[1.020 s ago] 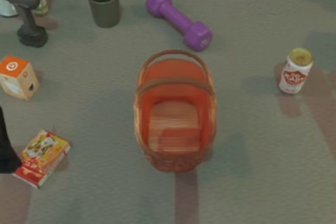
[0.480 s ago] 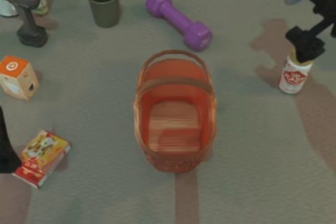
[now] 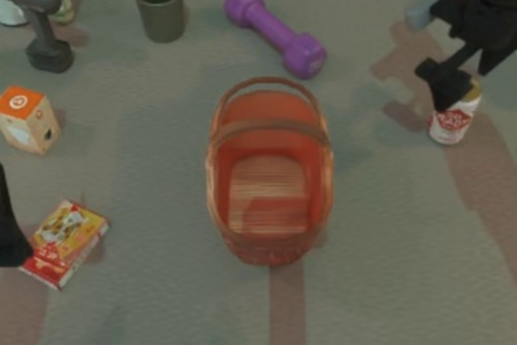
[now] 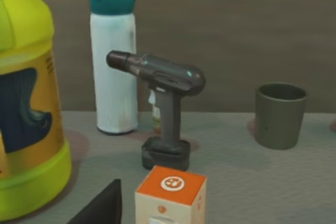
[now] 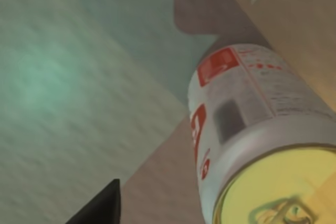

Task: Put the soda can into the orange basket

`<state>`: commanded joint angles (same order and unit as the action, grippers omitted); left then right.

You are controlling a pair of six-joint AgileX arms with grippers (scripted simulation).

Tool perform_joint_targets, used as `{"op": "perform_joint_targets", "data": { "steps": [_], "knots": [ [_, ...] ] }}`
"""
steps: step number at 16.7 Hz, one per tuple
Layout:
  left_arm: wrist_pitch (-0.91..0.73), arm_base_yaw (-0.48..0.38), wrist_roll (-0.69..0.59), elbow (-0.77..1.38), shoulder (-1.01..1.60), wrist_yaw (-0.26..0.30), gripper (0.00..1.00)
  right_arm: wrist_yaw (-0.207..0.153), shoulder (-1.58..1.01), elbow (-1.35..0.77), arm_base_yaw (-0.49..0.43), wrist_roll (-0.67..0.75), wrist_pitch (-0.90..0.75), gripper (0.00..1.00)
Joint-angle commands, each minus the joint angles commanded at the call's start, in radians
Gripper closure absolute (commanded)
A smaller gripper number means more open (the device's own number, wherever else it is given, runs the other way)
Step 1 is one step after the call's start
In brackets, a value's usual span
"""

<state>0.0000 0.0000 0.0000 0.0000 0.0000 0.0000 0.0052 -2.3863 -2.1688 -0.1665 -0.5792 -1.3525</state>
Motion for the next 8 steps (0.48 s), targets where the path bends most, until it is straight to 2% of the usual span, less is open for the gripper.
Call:
{"op": "perform_joint_targets", "data": {
  "steps": [4, 8],
  "knots": [
    [0.0, 0.0, 0.0, 0.0, 0.0, 0.0, 0.0, 0.0, 0.001, 0.006, 0.005, 0.0, 0.006, 0.0],
    [0.0, 0.0, 0.0, 0.0, 0.0, 0.0, 0.0, 0.0, -0.008, 0.093, 0.001, 0.0, 0.103, 0.0]
  ]
}}
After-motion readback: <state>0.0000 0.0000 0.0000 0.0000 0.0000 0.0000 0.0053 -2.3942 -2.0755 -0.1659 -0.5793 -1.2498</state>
